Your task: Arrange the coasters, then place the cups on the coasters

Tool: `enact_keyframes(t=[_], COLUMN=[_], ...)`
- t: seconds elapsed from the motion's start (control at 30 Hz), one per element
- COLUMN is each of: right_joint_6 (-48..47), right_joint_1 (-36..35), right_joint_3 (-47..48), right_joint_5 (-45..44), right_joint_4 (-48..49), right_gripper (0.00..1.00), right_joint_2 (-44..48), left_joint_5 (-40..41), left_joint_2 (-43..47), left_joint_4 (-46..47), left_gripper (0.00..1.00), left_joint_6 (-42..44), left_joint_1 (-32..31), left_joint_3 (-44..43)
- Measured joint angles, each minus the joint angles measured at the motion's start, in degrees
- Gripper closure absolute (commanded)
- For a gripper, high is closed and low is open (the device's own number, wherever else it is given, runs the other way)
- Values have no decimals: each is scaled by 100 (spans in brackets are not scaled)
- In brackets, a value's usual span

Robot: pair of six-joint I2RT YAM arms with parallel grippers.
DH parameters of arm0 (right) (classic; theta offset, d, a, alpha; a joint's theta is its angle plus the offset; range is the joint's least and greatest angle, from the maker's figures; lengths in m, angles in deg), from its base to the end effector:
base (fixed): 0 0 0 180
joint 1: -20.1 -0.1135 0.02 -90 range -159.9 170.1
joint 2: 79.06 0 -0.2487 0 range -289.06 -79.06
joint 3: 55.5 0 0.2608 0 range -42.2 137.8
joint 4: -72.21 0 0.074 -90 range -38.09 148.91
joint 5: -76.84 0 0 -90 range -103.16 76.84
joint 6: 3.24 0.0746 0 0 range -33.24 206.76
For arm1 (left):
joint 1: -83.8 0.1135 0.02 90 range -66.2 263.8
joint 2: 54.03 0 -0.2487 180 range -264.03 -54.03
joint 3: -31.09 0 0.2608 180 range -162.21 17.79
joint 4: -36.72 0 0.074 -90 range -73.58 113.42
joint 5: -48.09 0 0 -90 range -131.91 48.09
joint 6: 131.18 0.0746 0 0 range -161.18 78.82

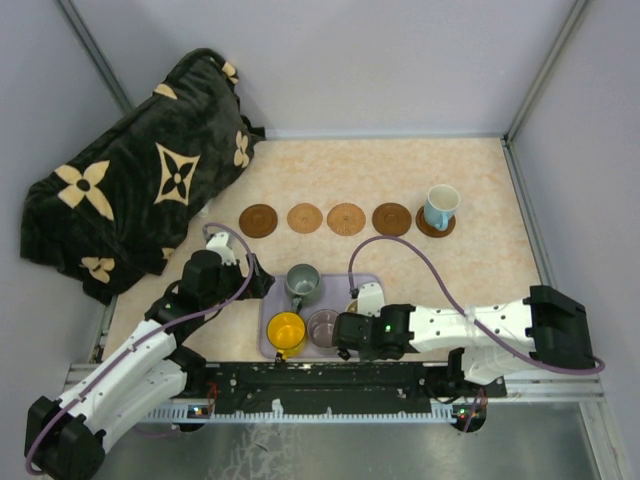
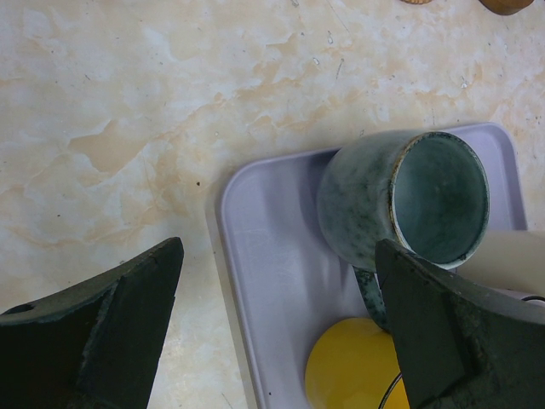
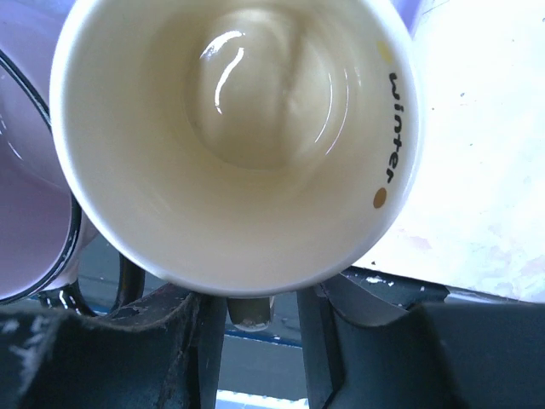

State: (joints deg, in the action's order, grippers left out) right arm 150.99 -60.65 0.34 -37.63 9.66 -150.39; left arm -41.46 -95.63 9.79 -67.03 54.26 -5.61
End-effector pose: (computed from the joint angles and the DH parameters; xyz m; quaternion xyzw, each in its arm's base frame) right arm 0.0660 0.2133 0.1406 -0.1178 0.9651 0.0337 0.2316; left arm 0.1918 -0.1080 0.1780 0.0262 0.8735 -0.2229 0.4320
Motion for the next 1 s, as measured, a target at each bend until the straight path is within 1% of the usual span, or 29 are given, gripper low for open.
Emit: enact_keyframes(t=[0.13,0.23,0.37,0.4,0.43,0.77,0.87,1.0], right_joint_6=[90,168,238,251,284,238,138,-26], right_joint_1=[-26,-44,-52,-52,-52,-63,-63,-63], right_joint_3=[0,-2,-13,-15,-15,-13,22,348], right_joint_5=[-162,-245,-317,-358,-407,-538,-688,-1095], right_joint_4=[15,17,31,50,33,-31,-155,-452], right_gripper=[67,72,88,98,100,100,100,100], right_joint_2=[109,149,164,164,164,160,129,44], left_joint_5=[0,0,0,0,0,0,0,2], left_joint_2=[0,0,-2,-2,-2,-2,-2,-2], left_joint_4=[0,0,0,0,0,2,11,46], left_gripper=[0,0,0,0,0,0,0,0], left_joint_6=[2,2,2,2,2,0,-4,-4], left_joint_1=[0,0,0,0,0,0,0,0], left_joint_3=[0,0,0,0,0,0,0,0])
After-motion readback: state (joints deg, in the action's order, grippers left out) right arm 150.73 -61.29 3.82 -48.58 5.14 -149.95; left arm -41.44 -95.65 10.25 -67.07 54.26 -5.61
